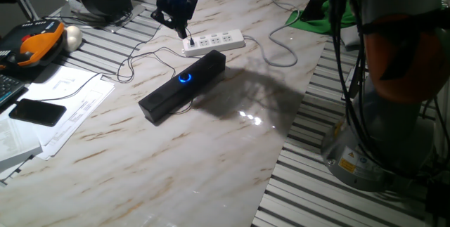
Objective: Turn the knob to decrease the volume of the speaker
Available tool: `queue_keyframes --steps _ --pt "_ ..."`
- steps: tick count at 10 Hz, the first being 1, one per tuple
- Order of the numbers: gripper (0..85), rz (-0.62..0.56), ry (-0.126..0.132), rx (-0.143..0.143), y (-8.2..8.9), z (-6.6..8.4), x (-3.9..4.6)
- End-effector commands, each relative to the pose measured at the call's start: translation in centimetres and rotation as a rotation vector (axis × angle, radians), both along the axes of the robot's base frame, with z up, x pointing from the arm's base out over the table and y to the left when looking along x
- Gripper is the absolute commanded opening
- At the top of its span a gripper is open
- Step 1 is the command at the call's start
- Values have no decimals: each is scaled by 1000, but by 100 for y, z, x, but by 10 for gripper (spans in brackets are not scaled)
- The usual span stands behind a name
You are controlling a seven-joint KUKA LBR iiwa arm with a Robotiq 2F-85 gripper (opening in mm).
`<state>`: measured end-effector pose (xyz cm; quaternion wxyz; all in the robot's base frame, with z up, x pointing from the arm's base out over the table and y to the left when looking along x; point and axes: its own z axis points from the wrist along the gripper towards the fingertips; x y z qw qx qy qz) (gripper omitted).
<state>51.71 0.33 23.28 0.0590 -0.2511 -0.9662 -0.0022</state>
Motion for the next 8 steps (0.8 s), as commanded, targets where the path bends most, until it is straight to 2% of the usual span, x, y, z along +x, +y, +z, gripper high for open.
queue_keyframes --steps 1,2,3,4,7,8 --pt "510 -593 -28 -33 67 -51 20" --pt "510 -608 -47 -61 113 -111 47" --pt "510 -611 -48 -79 108 -214 73" --pt "510 -610 -46 -74 66 -310 122" --pt "510 -625 -91 -77 -37 -601 256" --pt "510 -621 -95 -66 -81 -701 285"
